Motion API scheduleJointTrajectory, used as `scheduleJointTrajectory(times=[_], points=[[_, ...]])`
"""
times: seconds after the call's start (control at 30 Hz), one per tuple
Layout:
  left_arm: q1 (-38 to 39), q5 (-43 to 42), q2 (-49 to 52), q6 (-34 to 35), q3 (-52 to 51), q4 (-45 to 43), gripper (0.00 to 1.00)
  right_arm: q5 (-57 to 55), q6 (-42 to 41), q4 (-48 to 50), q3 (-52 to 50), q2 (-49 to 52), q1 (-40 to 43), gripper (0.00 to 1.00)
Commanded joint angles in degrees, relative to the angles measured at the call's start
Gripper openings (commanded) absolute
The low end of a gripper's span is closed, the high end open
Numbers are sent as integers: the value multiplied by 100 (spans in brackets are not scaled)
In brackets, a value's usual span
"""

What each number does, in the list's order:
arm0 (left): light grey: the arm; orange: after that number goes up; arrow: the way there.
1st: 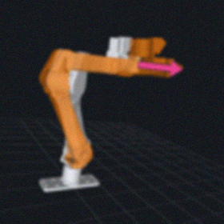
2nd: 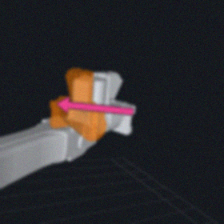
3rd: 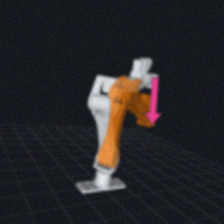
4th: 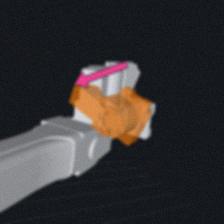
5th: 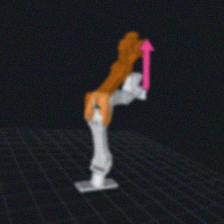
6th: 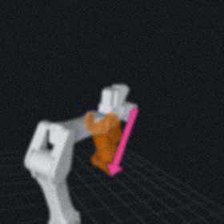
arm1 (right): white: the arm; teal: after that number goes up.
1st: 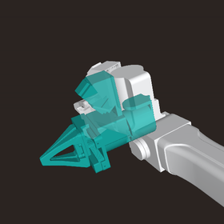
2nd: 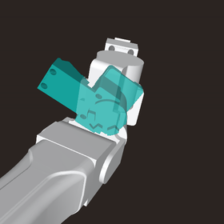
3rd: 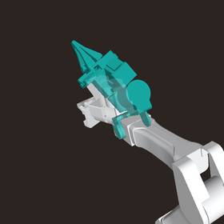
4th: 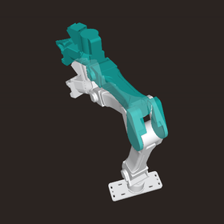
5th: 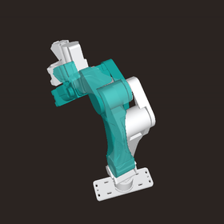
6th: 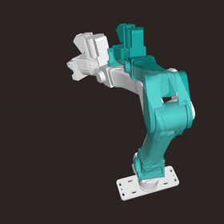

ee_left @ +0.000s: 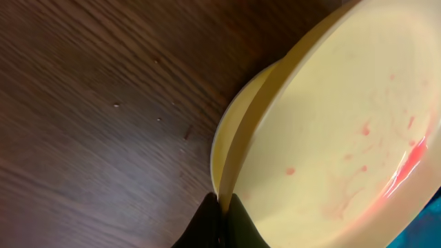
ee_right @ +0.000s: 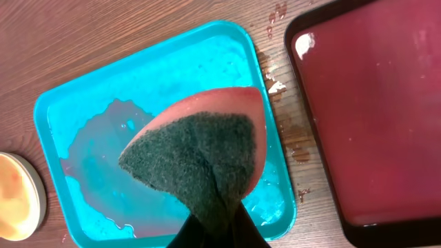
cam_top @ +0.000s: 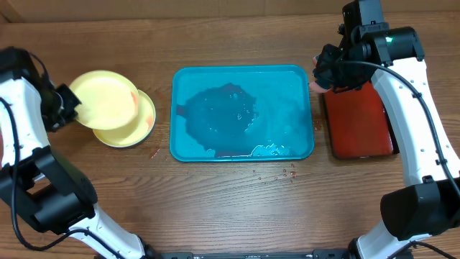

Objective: Clean dirty plates on tray and stack at the side
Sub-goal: 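Lower the yellow plate onto the plate stack and open the left gripper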

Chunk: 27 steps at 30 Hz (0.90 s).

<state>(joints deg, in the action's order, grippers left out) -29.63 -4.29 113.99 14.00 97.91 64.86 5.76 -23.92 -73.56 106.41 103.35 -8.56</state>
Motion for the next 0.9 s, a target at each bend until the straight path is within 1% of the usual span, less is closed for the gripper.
scheduleJointTrajectory(times=[0.0, 0.13, 0.27, 0.33, 0.37, 0.4, 0.43, 0.5, 0.53, 0.6, 0.73, 0.83, 0.87], points=[[52, -186, -192, 258, -577, -409, 5, 35, 35, 13, 11, -92, 33, 4], [50, -181, -192, 426, -1158, -962, 4, 35, 35, 13, 11, -92, 33, 4], [79, -153, -192, 420, -1438, -1145, 5, 35, 35, 15, 11, -92, 33, 4], [83, -129, -192, 398, -1495, -1176, 23, 35, 35, 13, 11, -92, 33, 5], [81, -129, -192, 374, -1495, -1172, 38, 35, 35, 13, 11, -92, 33, 5], [83, -131, -192, 326, -1493, -1174, 48, 35, 35, 11, 11, -92, 33, 5], [83, -136, -195, 284, -1478, -1145, 70, 35, 35, 11, 11, -92, 33, 5], [83, -125, -203, 197, -1322, -905, 81, 33, 37, 9, 11, -92, 33, 4], [83, -127, -205, 114, -1217, -800, 84, 31, 39, 2, 11, -92, 33, 4], [85, -127, -212, -35, -914, -531, 86, 22, 48, -7, 11, -92, 46, 5], [225, -144, -269, -393, -68, 157, 86, -66, 190, -28, 11, -92, 127, 5], [651, -166, -345, -778, 664, 629, 86, -535, 203, -118, 11, -92, 293, 5], [839, -173, -356, -839, 804, 675, 87, -772, 422, -144, 11, -92, 365, 5]])
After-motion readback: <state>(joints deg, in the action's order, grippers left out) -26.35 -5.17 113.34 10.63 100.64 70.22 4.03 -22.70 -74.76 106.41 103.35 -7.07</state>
